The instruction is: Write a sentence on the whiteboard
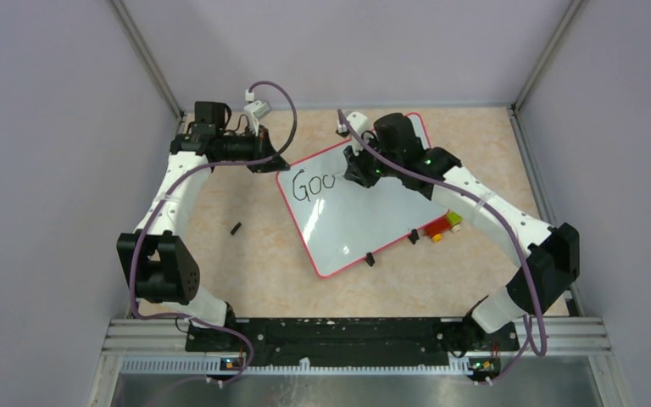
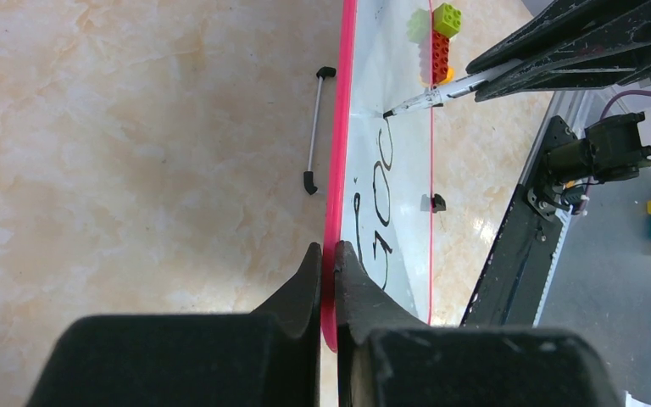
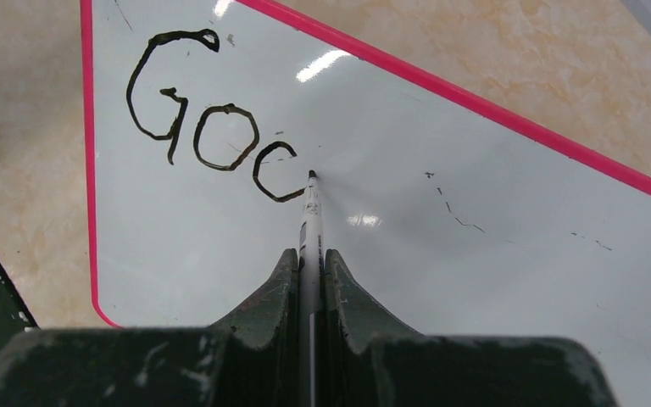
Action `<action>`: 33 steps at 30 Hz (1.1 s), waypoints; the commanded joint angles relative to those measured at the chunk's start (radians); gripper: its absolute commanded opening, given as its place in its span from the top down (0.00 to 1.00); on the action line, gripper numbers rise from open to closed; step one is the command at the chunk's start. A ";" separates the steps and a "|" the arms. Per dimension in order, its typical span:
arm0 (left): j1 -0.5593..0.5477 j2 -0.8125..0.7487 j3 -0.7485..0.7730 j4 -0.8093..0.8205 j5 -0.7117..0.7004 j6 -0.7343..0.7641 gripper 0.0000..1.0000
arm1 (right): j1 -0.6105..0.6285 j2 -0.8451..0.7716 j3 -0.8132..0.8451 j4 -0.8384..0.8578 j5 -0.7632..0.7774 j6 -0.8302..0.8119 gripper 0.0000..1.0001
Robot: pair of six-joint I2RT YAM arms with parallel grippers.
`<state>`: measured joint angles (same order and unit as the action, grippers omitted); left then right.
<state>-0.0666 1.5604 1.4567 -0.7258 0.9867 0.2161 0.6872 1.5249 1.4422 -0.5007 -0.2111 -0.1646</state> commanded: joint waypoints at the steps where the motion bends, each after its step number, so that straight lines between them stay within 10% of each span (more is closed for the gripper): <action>1: -0.032 0.002 0.023 -0.015 0.023 0.006 1.00 | 0.019 0.024 0.047 0.030 0.001 -0.003 1.00; 33: -0.032 0.023 0.060 -0.064 0.036 0.073 1.00 | -0.068 -0.072 0.032 -0.039 -0.050 -0.003 1.00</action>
<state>-0.0719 1.5642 1.4773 -0.7593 0.9977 0.2394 0.6315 1.5002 1.4960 -0.5537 -0.2714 -0.1505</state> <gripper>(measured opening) 0.053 0.085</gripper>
